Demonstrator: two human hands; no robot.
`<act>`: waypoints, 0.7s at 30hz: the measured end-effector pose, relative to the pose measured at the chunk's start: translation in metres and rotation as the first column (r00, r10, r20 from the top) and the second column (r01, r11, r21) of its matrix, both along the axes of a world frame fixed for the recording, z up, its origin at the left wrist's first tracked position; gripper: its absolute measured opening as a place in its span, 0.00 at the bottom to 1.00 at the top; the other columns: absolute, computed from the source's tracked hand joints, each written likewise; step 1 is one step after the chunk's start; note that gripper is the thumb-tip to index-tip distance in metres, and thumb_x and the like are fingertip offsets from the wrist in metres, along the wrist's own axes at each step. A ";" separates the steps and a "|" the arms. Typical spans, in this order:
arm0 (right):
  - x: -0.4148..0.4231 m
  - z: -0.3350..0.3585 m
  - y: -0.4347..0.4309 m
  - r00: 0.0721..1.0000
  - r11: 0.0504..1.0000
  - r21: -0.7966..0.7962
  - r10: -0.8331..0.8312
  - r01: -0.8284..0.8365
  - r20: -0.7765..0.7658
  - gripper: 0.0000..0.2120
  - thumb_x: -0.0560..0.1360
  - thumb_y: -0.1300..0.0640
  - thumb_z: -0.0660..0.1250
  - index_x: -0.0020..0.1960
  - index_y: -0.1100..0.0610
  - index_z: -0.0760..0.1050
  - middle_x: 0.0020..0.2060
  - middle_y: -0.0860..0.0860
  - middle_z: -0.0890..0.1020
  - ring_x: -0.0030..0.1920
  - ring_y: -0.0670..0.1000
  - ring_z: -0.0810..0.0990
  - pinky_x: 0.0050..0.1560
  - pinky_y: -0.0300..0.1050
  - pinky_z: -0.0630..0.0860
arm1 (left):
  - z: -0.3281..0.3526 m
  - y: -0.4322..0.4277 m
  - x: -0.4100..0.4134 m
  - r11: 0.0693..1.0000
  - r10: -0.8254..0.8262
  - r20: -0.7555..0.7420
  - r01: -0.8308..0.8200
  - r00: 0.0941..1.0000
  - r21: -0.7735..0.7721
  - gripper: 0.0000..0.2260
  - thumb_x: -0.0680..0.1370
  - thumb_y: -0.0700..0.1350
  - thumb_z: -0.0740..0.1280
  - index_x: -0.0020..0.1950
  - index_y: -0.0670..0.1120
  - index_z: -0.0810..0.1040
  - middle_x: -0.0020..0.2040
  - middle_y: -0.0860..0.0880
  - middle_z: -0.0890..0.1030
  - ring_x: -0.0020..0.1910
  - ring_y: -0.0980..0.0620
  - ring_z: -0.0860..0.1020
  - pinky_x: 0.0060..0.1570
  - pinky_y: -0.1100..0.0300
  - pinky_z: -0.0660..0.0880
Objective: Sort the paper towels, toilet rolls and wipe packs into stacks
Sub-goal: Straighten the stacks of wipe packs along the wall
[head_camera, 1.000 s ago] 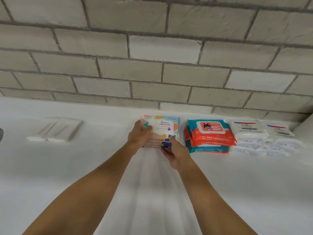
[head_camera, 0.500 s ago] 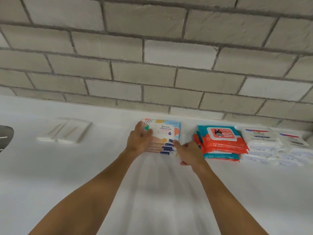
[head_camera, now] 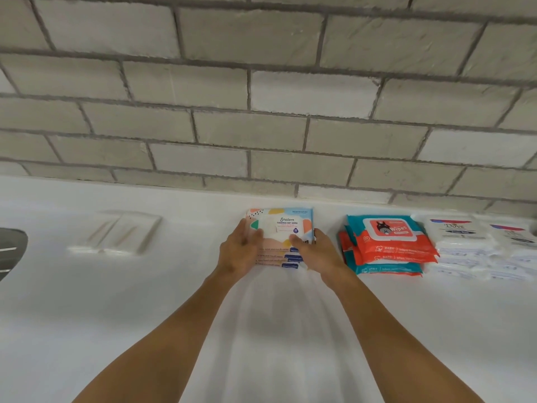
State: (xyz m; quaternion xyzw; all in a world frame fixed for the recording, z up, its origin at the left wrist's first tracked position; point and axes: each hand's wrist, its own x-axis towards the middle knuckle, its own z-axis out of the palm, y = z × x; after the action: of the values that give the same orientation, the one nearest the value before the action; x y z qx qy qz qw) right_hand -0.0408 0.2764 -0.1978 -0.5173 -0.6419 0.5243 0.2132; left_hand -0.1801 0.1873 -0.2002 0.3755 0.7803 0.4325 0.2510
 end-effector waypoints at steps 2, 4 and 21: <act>-0.004 -0.002 -0.001 1.000 1.000 -0.001 0.006 -0.006 -0.005 0.16 0.78 0.49 0.66 0.64 0.51 0.72 0.58 0.49 0.82 0.55 0.51 0.81 0.59 0.51 0.78 | 0.001 -0.002 -0.005 1.000 -0.003 -0.010 0.003 1.000 -0.007 0.23 0.82 0.56 0.56 0.75 0.49 0.62 0.64 0.50 0.76 0.50 0.49 0.77 0.48 0.55 0.78; -0.009 -0.004 -0.002 1.000 1.000 -0.008 0.007 -0.007 -0.004 0.16 0.78 0.48 0.66 0.64 0.51 0.73 0.57 0.50 0.82 0.54 0.51 0.81 0.58 0.51 0.79 | 0.001 -0.003 -0.010 1.000 0.002 -0.012 -0.002 1.000 -0.007 0.23 0.82 0.56 0.56 0.76 0.49 0.62 0.64 0.49 0.76 0.49 0.49 0.77 0.47 0.55 0.78; -0.088 -0.007 -0.031 0.996 0.997 -0.001 0.071 -0.071 0.051 0.18 0.76 0.44 0.68 0.62 0.52 0.74 0.56 0.50 0.82 0.54 0.53 0.81 0.58 0.53 0.79 | -0.001 -0.039 -0.089 0.998 0.068 0.058 -0.069 0.996 0.007 0.23 0.82 0.54 0.59 0.76 0.50 0.63 0.65 0.48 0.76 0.52 0.50 0.75 0.49 0.59 0.74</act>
State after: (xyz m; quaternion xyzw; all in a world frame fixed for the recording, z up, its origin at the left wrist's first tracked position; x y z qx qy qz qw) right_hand -0.1286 0.2454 -0.2052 -0.5074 -0.6653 0.5179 0.1780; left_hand -0.2694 0.1485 -0.2014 0.3370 0.7833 0.4550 0.2565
